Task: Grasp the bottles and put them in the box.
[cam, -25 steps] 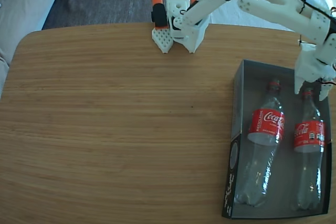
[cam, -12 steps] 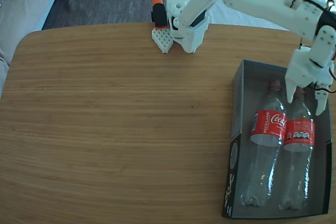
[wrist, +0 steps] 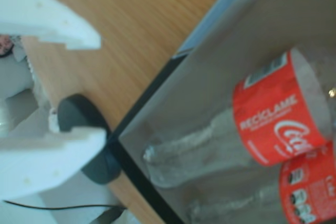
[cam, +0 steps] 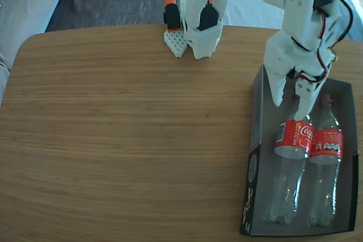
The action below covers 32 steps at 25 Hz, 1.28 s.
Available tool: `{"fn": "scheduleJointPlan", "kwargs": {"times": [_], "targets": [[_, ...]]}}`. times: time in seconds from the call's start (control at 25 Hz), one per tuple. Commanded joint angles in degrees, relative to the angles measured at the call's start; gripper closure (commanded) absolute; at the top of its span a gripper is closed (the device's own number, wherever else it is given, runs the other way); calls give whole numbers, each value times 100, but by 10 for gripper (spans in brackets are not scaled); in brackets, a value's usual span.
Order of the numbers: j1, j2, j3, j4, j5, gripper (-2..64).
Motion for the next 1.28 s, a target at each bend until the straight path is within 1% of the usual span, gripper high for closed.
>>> {"fn": "scheduleJointPlan", "kwargs": {"times": [0.0,0.04,0.08,0.48,0.52,0.72,0.88,1.0,1.24], "targets": [[229,879,475,35,26,581],[343,1063,729,-62,26,612],[422,1266,984,-167,44,618],[1274,3568,3516,-1301,97,614],[1371,3832,3718,-1354,158,614],[2030,4887,4685,-1775,940,615],[2294,5572,5361,-1819,1441,615],[2338,6100,5748,-1819,1767,615],[2338,7049,6706,-1819,1802,615]]}}
